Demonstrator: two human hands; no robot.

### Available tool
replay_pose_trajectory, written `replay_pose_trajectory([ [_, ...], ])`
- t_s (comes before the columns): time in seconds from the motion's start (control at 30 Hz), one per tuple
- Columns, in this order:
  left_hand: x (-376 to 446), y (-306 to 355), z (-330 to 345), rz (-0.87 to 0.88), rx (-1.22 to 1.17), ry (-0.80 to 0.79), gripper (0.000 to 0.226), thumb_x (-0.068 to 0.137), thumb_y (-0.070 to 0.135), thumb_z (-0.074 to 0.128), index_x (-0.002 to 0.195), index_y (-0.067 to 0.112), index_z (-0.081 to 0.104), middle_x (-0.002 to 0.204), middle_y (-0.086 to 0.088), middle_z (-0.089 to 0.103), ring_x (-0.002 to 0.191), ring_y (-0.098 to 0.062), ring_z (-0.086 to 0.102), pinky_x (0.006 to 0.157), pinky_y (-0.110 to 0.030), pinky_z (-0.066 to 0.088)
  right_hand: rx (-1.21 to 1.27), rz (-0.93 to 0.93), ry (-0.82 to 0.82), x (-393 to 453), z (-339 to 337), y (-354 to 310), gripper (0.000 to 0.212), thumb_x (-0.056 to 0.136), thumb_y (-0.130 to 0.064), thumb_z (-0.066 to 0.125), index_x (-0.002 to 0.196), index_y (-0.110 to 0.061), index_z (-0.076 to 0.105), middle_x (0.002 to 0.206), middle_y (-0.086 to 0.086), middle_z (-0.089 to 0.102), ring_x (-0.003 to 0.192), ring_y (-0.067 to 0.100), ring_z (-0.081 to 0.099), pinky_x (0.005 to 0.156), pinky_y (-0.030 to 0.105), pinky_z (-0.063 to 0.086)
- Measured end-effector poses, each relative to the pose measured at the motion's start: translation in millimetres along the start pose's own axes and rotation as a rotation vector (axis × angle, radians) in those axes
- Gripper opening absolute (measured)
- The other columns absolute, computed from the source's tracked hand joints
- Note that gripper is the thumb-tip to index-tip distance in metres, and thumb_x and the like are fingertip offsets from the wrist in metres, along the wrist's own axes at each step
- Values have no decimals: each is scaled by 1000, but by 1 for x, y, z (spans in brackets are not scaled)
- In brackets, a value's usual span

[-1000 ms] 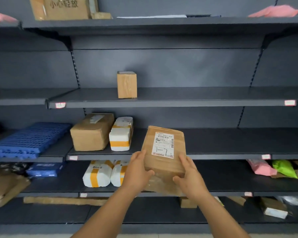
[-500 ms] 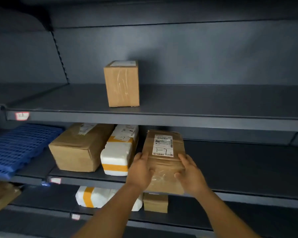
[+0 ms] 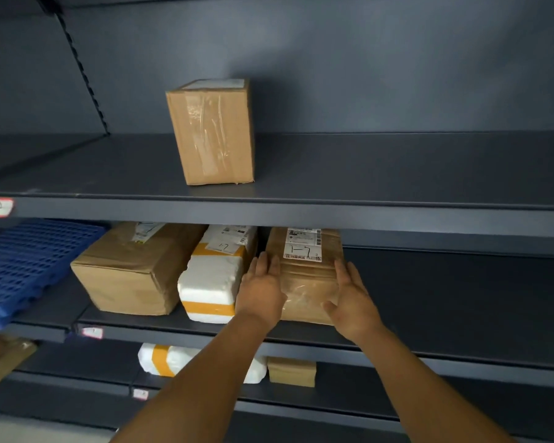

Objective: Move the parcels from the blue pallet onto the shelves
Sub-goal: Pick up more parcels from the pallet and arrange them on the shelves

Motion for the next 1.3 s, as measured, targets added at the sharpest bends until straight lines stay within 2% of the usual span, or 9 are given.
replay_pose_trajectory([
  [0.1, -21, 8, -3, 78, 48, 8, 82, 94, 33, 57, 154, 15, 3, 161, -6, 2, 148, -24, 0, 120, -36, 9, -55, -4, 30, -24, -1, 0, 93, 90, -25, 64, 154, -21, -3, 162, 2, -4, 149, 20, 3, 120, 37, 17],
  [0.27, -78, 24, -14, 153, 28, -17, 82, 94, 35, 55, 154, 16, 1, 161, -6, 2, 148, -25, -1, 121, -38, 7, -147, 14, 33, -91, -8, -4, 92, 91, -32, 62, 155, -19, -3, 162, -3, -6, 149, 18, -5, 119, 35, 7],
  [0.5, -198, 43, -19, 271, -34, -41, 78, 94, 36, 56, 153, 21, 7, 160, -2, 11, 147, -23, 8, 119, -35, 12, -182, 90, 80, -215, -17, -2, 91, 92, -36, 60, 155, -19, -4, 162, -3, -7, 149, 17, -8, 121, 35, 5],
  [0.73, -321, 74, -21, 428, -90, -85, 78, 94, 36, 55, 154, 20, 6, 160, -4, 11, 147, -23, 9, 120, -35, 12, -193, 218, 163, -359, -25, 14, 91, 91, -38, 60, 155, -20, -3, 162, -4, -3, 149, 17, -7, 121, 35, 5],
  [0.9, -393, 116, -25, 569, -99, -83, 77, 95, 37, 54, 154, 20, 6, 160, -2, 11, 147, -21, 8, 120, -36, 12, -187, 342, 225, -451, -40, 37, 91, 92, -33, 61, 155, -21, -4, 162, -6, -5, 149, 16, -7, 121, 36, 5],
  [1.3, -553, 266, -14, 958, -111, -131, 78, 94, 39, 54, 153, 17, 8, 159, -2, 13, 147, -19, 9, 119, -35, 13, -214, 620, 394, -662, -104, 122, 92, 89, -39, 63, 155, -18, 2, 162, -2, 0, 149, 21, -2, 121, 38, 8],
])
Point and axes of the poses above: each hand's wrist, its own x-axis towards the middle knuckle, its own z-axis out of the palm, y = z × x, the point moved 5 cm from there along x, towards the middle knuckle
